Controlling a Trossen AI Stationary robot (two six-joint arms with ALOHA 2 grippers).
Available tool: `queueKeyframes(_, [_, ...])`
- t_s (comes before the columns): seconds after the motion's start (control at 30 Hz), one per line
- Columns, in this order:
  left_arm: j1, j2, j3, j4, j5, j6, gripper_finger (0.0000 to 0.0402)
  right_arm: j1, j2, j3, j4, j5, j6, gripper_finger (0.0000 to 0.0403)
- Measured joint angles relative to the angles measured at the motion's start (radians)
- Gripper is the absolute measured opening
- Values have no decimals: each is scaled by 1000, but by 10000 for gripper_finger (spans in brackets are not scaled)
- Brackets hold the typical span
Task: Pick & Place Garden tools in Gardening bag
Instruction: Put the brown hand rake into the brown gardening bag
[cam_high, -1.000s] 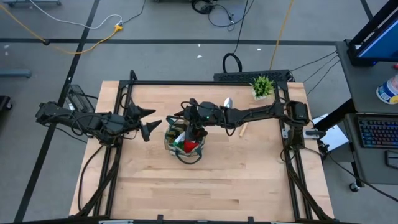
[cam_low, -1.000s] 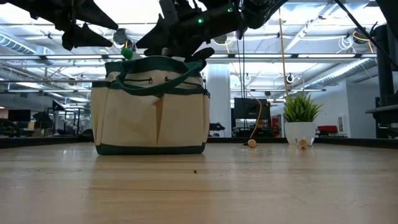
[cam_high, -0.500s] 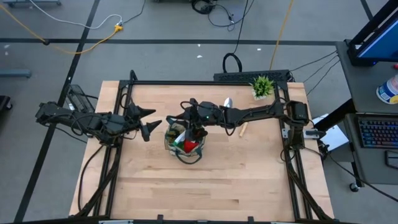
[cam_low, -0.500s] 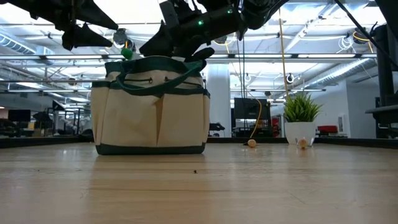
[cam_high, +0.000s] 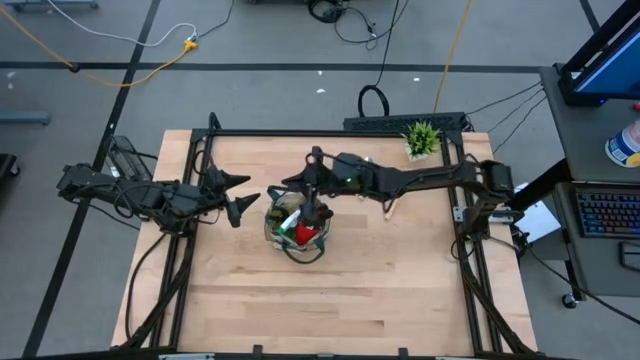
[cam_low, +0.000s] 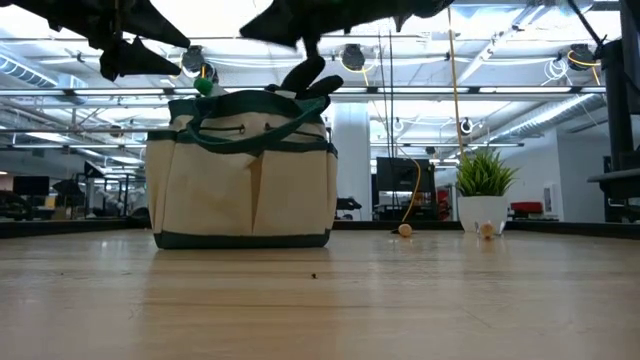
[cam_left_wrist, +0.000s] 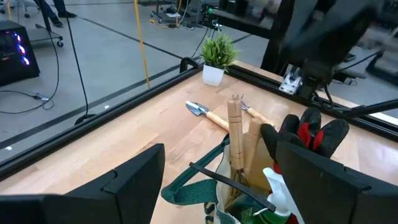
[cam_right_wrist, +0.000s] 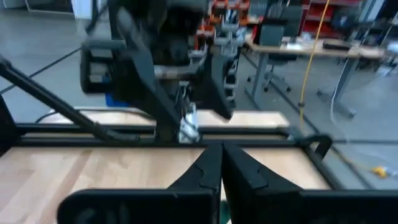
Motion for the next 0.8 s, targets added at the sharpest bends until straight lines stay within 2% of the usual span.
queueKeyframes(0.2, [0,0,0,0,1,-1,310,-2,-102,1,-168,149,-11,1])
queueKeyframes(0.3, [0,0,0,0,1,-9,310,-5,-161,1,-329,247,6,1])
queueKeyframes(0.4, [0,0,0,0,1,-17,310,-14,-208,1,-512,324,93,1])
queueKeyframes(0.57, [0,0,0,0,1,-23,310,-42,-257,0,-797,361,301,1])
queueKeyframes(0.8, [0,0,0,5,1,-30,310,-86,-267,0,-1082,359,493,1])
